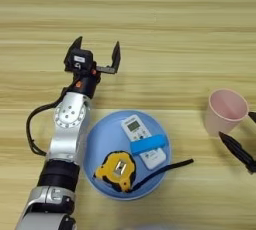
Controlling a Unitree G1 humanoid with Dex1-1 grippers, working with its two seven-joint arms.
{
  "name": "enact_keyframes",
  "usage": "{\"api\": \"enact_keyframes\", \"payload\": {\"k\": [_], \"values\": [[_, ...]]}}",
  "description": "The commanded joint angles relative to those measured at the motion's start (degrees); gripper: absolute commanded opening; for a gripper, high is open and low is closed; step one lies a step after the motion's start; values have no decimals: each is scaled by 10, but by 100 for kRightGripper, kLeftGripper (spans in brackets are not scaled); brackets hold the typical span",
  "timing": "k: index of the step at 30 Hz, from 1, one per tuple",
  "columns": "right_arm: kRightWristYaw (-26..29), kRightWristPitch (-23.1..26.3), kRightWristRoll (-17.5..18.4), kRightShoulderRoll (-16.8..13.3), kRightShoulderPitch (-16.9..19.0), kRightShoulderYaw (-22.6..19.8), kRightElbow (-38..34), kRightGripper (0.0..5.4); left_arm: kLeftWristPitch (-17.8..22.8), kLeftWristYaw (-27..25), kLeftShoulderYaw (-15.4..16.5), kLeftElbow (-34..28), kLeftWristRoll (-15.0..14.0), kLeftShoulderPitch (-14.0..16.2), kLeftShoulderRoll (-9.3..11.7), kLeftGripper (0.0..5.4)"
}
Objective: Move the objects on the table
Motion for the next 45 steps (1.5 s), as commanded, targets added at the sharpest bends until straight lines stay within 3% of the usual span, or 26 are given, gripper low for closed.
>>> {"api": "enact_keyframes", "payload": {"k": [1, 10, 18, 21, 31, 45], "values": [[-17, 24, -12, 7, -27, 16, 1, 540, 3, -1, 2, -7, 0, 3, 2, 538], [-79, 47, -64, 34, -92, 57, 31, 540, 9, -2, 0, -27, -3, 14, 0, 538], [-111, 51, -88, 59, -136, 73, 68, 540, 12, -1, 0, -34, -3, 18, -2, 538], [-118, 47, -95, 62, -141, 73, 75, 540, 13, -1, 0, -36, -3, 19, -2, 538], [-125, 36, -101, 70, -142, 72, 73, 449, 14, -2, 0, -35, -2, 18, -1, 540], [-127, 55, -81, 64, -150, 57, 8, 444, 11, -11, -2, -14, -7, 9, -4, 540]]}}
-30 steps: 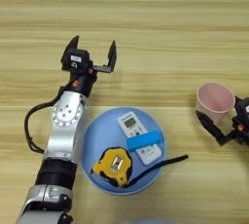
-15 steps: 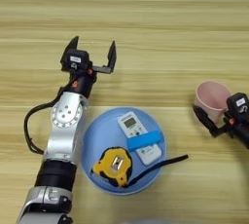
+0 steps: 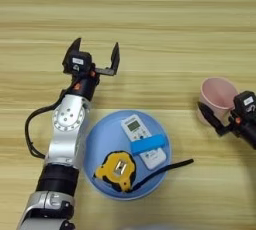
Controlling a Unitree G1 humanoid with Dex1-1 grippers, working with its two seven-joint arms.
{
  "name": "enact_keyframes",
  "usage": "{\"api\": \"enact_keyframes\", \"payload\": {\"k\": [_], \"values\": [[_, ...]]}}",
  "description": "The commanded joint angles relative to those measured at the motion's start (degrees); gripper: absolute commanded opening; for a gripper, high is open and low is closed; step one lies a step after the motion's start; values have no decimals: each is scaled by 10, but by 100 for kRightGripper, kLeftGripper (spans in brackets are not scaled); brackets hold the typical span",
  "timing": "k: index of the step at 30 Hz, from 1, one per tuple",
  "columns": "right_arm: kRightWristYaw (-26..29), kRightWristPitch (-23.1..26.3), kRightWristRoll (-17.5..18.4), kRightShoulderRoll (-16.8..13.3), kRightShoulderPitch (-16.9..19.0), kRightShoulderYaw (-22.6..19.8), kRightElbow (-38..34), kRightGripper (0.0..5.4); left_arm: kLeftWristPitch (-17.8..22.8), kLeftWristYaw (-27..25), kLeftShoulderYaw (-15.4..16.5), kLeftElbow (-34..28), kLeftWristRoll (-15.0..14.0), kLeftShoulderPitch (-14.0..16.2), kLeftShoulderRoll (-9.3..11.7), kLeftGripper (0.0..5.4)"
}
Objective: Move the objects on the table
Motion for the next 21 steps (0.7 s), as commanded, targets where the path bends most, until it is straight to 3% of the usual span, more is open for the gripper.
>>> {"api": "enact_keyframes", "payload": {"k": [1, 6, 10, 13, 17, 21], "values": [[2, 18, 12, -10, -14, -13, -35, 443, 7, -16, -4, 11, -10, -8, -2, 540], [17, 33, 25, -25, -25, -26, -58, 443, 24, -81, -29, -1, -36, 3, 1, 540], [33, 41, 44, -43, -37, -45, -72, 443, 33, -165, -76, -48, -54, 33, 13, 540], [41, 47, 55, -56, -43, -62, -72, 443, 51, -197, -86, -77, -74, 44, 15, 540], [56, 54, 74, -72, -43, -78, -87, 443, 75, -251, -112, -127, -98, 68, 31, 540], [77, 68, 105, -88, -39, -90, -110, 443, 93, -307, -158, -180, -108, 102, 53, 540]]}}
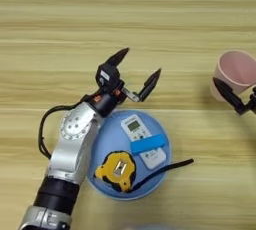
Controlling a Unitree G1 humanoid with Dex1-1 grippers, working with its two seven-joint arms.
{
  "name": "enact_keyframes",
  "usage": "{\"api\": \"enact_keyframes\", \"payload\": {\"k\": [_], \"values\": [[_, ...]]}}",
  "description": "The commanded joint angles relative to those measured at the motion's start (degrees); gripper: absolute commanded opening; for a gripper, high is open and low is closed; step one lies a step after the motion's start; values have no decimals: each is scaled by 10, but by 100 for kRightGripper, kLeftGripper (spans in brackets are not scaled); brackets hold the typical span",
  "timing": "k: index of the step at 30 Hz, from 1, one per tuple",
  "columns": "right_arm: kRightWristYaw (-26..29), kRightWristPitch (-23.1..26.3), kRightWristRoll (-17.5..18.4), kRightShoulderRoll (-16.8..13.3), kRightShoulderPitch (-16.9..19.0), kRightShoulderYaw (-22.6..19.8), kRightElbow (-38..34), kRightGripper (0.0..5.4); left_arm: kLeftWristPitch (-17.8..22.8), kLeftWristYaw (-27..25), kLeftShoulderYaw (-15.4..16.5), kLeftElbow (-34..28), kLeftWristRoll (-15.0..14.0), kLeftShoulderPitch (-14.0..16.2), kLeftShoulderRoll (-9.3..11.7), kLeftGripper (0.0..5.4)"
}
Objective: Move the objects on the table
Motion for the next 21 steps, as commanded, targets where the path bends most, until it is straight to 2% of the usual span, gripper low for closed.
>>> {"api": "enact_keyframes", "payload": {"k": [1, 4, 7, 15, 21], "values": [[26, 23, 36, -22, -2, -15, -31, 443, 26, -55, -49, -52, -9, 35, 23, 540], [47, 38, 65, -34, 5, -19, -57, 443, 32, -86, -86, -70, -1, 55, 39, 540], [65, 50, 87, -45, 14, -18, -82, 443, 39, -99, -107, -79, 0, 65, 46, 540], [122, 69, 101, -85, 62, 13, -156, 443, 42, -99, -134, -93, 3, 74, 45, 540], [156, 67, 104, -107, 97, 26, -185, 443, 42, -100, -141, -92, 3, 75, 47, 540]]}}
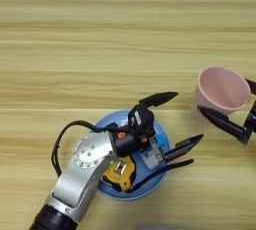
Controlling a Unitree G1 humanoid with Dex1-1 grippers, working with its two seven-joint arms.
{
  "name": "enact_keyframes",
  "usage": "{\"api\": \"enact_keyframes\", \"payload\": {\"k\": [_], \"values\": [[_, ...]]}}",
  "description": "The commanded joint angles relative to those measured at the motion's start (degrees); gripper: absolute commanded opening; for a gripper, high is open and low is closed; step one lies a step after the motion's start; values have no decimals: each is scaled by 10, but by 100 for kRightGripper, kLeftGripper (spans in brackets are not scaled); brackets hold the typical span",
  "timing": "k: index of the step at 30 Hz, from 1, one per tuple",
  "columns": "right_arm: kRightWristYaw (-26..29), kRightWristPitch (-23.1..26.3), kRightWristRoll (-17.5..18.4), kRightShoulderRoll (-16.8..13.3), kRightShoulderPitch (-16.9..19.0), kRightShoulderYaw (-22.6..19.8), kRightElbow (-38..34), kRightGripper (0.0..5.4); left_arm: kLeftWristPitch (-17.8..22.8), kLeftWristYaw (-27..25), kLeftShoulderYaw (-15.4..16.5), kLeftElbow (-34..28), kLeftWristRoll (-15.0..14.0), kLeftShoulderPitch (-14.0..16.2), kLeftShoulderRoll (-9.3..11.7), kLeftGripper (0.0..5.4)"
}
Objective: Move the objects on the table
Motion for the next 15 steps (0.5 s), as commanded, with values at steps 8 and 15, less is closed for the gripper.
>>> {"api": "enact_keyframes", "payload": {"k": [8, 15], "values": [[9, 10, 19, -11, 16, 14, -37, 443, 9, -13, -16, -7, 3, 4, 10, 540], [5, 16, 20, -8, 10, 29, -43, 443, 12, -29, -31, -16, 3, 13, 19, 540]]}}
